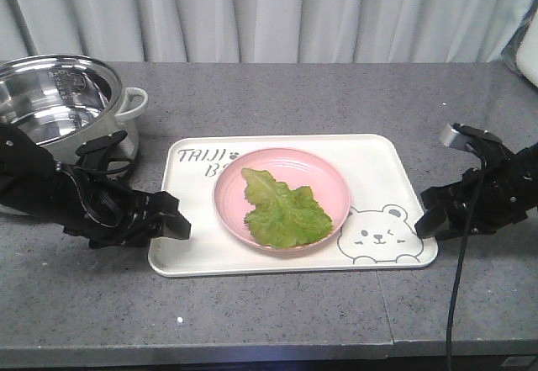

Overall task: Transfer vegetables to tray and serve
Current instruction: 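Close both grippers on the tray edges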

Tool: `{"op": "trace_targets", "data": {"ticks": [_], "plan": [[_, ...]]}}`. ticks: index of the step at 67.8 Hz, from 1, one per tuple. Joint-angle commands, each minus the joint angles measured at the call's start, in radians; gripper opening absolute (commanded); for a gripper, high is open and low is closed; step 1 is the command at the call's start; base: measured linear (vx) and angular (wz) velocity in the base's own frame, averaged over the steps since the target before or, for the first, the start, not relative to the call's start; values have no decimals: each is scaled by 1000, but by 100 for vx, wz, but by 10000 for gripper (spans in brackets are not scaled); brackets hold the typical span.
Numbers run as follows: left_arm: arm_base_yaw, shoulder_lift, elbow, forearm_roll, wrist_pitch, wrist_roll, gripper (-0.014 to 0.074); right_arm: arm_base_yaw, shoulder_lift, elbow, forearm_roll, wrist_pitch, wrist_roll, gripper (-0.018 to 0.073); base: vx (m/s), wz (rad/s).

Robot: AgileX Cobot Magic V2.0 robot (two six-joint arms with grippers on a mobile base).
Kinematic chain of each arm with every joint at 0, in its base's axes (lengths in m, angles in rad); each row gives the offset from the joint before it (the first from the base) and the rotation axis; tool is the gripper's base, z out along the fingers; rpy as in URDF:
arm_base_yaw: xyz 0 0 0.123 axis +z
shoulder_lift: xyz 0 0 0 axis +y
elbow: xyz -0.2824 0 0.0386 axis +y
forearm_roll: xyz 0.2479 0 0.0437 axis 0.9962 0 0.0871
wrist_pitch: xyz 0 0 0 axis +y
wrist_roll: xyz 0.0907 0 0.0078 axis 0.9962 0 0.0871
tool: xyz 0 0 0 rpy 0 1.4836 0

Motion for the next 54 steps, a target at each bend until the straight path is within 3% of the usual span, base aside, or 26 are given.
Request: {"op": "trace_targets", "data": {"ticks": [1, 54], "plan": [[-4, -29, -22, -31, 3, -1, 534, -3, -39, -30, 34, 2, -14, 251, 0, 0], [-4, -29, -22, -31, 22, -1, 522, -3, -19, -30, 60, 22, -19, 251, 0, 0]]}}
